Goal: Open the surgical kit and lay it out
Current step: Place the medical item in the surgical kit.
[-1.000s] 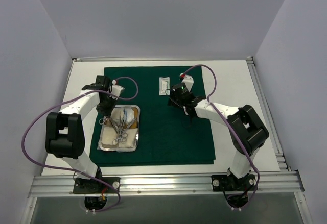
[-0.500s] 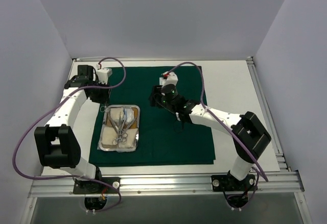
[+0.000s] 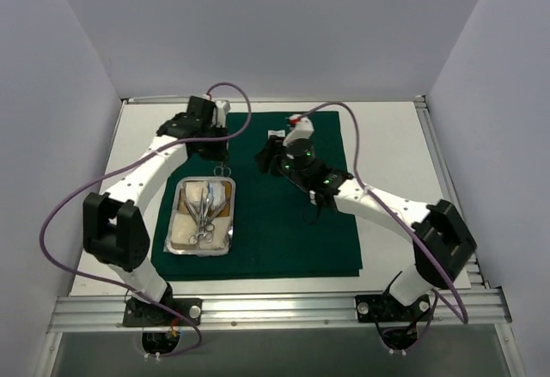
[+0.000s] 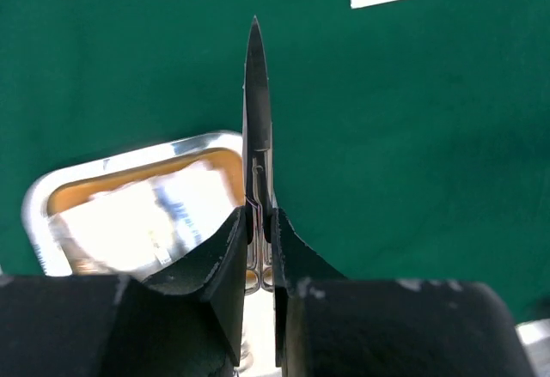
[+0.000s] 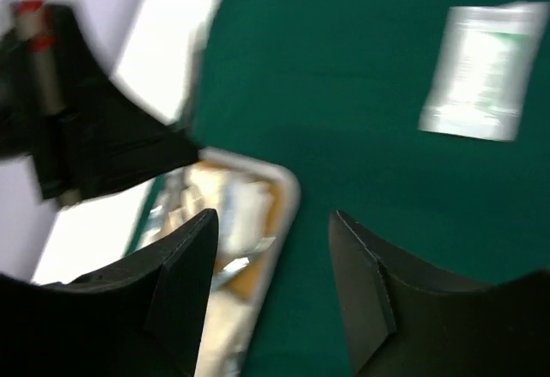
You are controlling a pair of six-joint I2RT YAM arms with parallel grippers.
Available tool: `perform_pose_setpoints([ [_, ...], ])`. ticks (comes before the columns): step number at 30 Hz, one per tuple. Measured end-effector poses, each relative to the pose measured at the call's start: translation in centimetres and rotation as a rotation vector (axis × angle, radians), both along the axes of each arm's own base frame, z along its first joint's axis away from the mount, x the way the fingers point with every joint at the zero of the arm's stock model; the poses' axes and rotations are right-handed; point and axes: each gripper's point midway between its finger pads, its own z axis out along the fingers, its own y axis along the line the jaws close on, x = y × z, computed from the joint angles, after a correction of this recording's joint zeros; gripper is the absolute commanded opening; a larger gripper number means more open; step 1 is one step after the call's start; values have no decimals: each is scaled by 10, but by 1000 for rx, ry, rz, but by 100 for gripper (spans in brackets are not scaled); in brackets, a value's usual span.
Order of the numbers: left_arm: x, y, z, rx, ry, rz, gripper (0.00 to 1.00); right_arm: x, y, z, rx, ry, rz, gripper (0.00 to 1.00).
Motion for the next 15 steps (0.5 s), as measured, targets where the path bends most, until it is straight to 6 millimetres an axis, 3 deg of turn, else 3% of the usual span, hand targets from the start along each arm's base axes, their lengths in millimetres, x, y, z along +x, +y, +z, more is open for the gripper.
perform_pose_setpoints([
  [4,6,-54,-18,58,40,10,2,17,-86,-7,-42,47,-209,51],
  [6,2,-77,-38,74,93,8,2,15,-114,-2,-53,48,-280,51],
  [8,-6,-91,-63,86,166,16,2,8,-132,2,-56,46,-316,52],
  [12,-18,-95,-115,136,306,65,2,-4,-164,-2,-65,52,-376,52],
  [15,-25,-93,-134,170,356,89,2,-10,-178,-13,-84,75,-403,52],
])
